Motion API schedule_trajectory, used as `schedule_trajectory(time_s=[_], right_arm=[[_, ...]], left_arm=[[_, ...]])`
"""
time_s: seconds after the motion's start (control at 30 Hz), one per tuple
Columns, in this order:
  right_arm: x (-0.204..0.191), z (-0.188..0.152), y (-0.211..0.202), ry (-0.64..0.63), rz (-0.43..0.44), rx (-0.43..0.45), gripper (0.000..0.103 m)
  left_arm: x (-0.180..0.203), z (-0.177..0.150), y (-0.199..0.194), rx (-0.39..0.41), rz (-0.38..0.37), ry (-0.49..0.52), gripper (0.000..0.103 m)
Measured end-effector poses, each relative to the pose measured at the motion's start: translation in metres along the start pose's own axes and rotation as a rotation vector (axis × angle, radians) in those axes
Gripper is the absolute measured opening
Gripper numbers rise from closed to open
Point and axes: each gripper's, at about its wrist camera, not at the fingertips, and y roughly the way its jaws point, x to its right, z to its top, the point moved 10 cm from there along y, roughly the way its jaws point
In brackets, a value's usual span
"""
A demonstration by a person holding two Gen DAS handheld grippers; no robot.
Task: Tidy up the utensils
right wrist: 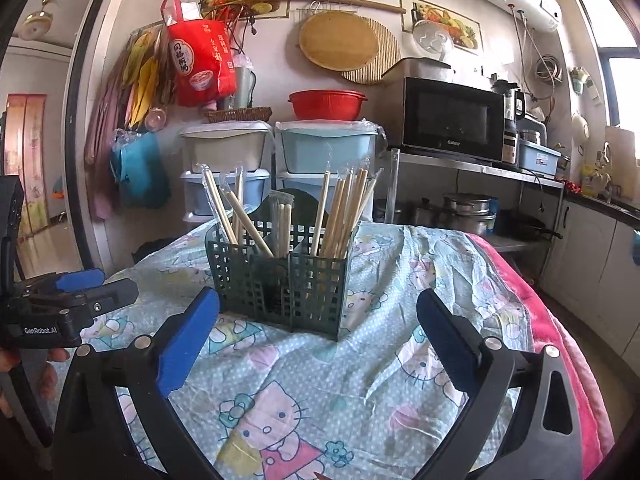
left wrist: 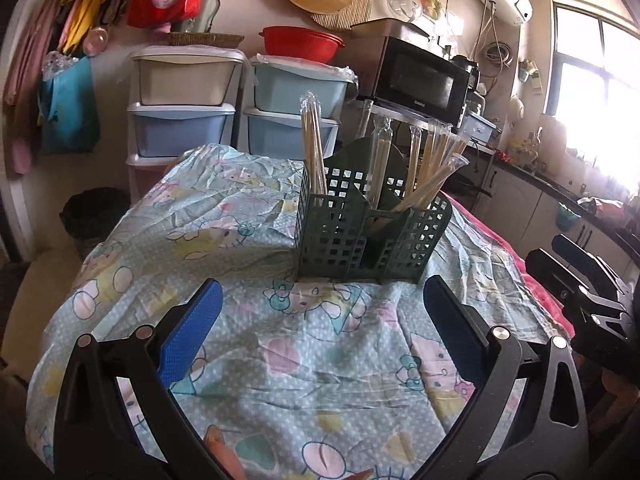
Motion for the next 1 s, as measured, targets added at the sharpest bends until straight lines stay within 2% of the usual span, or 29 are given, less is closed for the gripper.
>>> schedule_trajectory(time_s=[0.3, 0.6, 1.0], right_arm=[[-0.010, -0.003, -0.009, -0.060, -0.046, 0.090, 0.096], [-0.014, -0.020, -0.010, 0.003, -0.026, 0.084, 0.096], [-0.010, -0.023, -0.011, 0.037, -0.044, 0.084, 0.096]], left_arm=[[0.002, -0.003, -0.003, 0.073, 0.016, 0.023, 0.092], [0.007, -0.007, -0.007, 0.133, 0.028, 0.052, 0.092], [0.001, -0.008, -0.009, 0.137, 0.035, 0.031, 0.092]])
